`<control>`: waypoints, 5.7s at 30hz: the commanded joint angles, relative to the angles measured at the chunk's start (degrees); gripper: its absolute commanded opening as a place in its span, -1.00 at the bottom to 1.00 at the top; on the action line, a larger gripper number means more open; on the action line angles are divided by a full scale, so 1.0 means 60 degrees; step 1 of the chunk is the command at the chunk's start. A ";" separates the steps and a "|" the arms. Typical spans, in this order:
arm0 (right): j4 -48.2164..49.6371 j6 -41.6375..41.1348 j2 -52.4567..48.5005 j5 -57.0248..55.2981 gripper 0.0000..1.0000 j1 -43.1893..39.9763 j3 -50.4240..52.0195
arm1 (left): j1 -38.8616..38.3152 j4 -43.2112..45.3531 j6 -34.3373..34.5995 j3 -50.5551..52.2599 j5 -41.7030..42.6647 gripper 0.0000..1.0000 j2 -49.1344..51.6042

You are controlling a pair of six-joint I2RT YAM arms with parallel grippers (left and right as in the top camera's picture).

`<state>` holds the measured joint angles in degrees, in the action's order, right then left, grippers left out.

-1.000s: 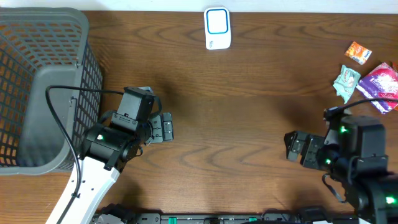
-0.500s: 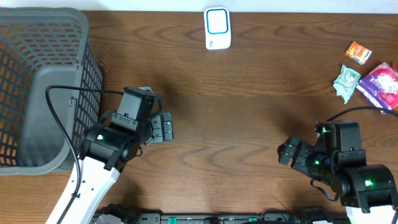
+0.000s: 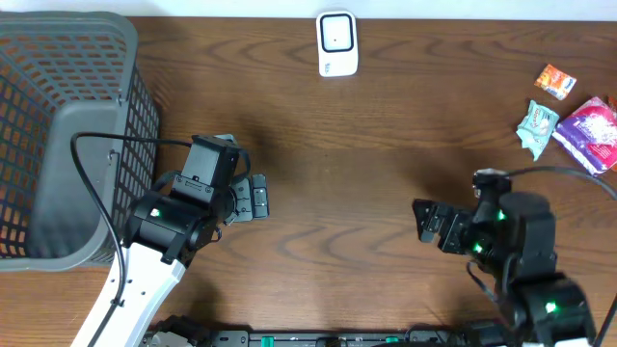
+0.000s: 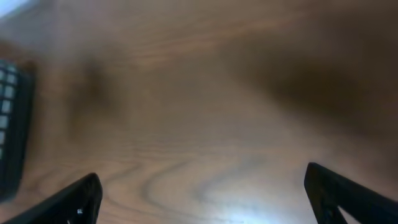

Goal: Scan the item barcode

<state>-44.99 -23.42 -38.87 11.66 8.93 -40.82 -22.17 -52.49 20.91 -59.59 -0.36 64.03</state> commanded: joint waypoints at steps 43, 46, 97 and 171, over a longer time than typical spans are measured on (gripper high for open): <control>0.6852 0.3304 0.6430 -0.0688 0.98 -0.2167 0.6750 | 0.0044 -0.0029 -0.0124 -0.0018 -0.0047 0.96 0.0011; 0.6852 0.3683 0.6430 -0.0674 0.99 -0.2160 0.6750 | 0.0044 -0.0029 -0.0124 -0.0018 -0.0047 0.96 0.0011; 0.6856 0.3912 0.6426 -0.0739 0.98 -0.1290 0.6750 | 0.0044 -0.0029 -0.0124 -0.0018 -0.0047 0.96 0.0011; 0.6787 0.4306 0.6430 -0.1570 0.99 -0.1096 0.6743 | 0.0044 -0.0113 -0.0127 -0.0018 -0.0055 0.96 0.0011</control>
<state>-4.08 1.80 -0.69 2.33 1.85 -0.45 -22.17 -52.51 20.91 -59.59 -0.36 64.03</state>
